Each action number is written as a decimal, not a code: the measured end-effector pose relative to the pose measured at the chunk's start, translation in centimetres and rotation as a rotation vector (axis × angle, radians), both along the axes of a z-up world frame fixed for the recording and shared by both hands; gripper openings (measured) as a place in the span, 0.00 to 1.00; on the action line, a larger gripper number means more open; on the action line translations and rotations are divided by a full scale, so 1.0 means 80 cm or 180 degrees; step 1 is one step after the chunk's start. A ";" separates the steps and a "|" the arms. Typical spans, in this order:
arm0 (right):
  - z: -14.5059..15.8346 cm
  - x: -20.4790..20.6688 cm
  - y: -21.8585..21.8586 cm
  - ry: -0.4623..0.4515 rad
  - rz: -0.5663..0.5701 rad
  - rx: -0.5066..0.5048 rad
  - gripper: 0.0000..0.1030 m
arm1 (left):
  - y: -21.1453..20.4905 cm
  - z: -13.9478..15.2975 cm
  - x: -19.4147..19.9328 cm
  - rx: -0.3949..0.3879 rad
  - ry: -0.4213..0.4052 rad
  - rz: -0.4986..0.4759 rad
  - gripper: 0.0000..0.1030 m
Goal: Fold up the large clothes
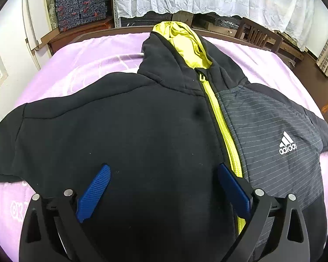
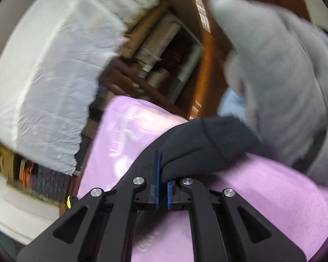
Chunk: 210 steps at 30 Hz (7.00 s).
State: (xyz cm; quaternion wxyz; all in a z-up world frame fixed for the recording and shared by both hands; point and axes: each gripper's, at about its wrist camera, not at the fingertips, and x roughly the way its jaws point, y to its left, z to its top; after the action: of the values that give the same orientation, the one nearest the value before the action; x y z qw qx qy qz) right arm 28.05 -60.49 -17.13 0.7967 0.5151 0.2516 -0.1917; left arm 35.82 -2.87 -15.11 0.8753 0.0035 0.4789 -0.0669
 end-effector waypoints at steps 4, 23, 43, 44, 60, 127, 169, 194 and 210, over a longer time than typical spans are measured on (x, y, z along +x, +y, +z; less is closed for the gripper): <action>-0.011 -0.011 -0.020 0.0109 -0.0256 0.0096 0.09 | 0.000 0.000 0.000 -0.0002 0.0000 0.0002 0.96; 0.077 0.002 0.064 -0.0594 0.0561 -0.0630 0.41 | 0.066 0.038 -0.007 -0.0284 -0.0174 0.0392 0.96; 0.028 0.042 0.111 -0.0104 0.1354 -0.0167 0.47 | 0.147 0.065 -0.017 -0.0536 -0.0297 0.0902 0.93; 0.032 0.037 0.108 -0.0161 0.1359 -0.0103 0.51 | 0.129 0.069 -0.022 -0.0517 -0.0341 0.0750 0.93; 0.000 -0.030 0.054 0.0139 0.0617 0.0393 0.51 | 0.026 0.000 -0.018 0.0184 0.0028 0.0146 0.97; 0.113 0.049 0.421 0.0005 0.3423 -0.1527 0.52 | 0.021 0.003 -0.020 0.0190 0.0010 0.0129 0.97; 0.057 0.086 0.235 -0.0228 0.2257 -0.0219 0.20 | -0.144 0.076 -0.010 0.0163 -0.0652 -0.0463 0.07; 0.061 0.087 0.340 0.0007 0.2892 -0.1349 0.19 | -0.101 0.042 -0.062 0.1519 -0.1218 -0.0080 0.94; 0.039 0.104 0.343 0.0225 0.3081 -0.1160 0.19 | -0.143 0.047 -0.048 0.1732 -0.1417 -0.0380 0.46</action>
State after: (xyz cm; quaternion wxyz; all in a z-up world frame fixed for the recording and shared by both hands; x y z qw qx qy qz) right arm 36.38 -33.03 -14.00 0.8619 0.1857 0.4504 0.1408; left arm 32.01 -14.27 -11.38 0.9198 0.2790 0.2756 0.0144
